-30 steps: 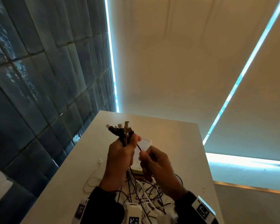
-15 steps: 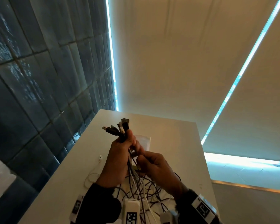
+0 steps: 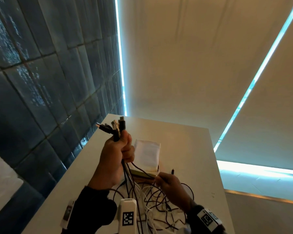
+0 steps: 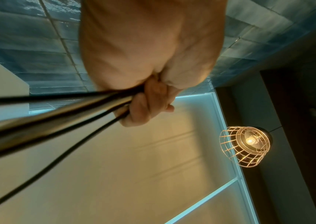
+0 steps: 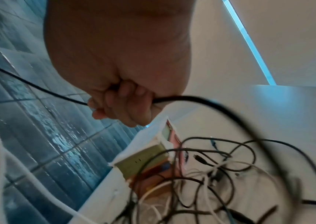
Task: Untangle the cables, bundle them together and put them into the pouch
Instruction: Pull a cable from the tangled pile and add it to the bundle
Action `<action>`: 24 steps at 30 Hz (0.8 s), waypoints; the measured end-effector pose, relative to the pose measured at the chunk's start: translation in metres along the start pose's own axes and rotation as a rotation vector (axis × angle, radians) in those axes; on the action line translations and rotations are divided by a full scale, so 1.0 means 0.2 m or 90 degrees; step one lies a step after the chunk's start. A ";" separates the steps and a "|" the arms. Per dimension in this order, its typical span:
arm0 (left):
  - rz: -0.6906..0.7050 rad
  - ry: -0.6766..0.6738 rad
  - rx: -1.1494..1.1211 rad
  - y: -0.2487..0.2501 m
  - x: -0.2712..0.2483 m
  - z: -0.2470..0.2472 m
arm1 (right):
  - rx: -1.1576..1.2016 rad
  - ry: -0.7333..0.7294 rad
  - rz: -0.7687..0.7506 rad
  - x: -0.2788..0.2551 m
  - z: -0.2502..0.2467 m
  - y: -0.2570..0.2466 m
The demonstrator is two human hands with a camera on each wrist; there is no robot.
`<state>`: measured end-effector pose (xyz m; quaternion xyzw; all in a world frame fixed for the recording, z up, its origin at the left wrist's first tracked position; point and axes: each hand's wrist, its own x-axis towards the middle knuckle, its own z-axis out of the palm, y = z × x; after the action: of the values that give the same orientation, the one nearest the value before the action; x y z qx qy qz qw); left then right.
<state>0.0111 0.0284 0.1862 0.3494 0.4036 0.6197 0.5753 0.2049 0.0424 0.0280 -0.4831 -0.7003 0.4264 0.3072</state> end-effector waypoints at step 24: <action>-0.156 -0.064 -0.189 -0.07 -0.01 0.01 | 0.292 -0.047 -0.073 -0.05 -0.06 -0.41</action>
<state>0.0196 0.0262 0.1755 0.2394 0.3177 0.5798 0.7110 0.1847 0.0220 0.1070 -0.3441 -0.6222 0.5733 0.4071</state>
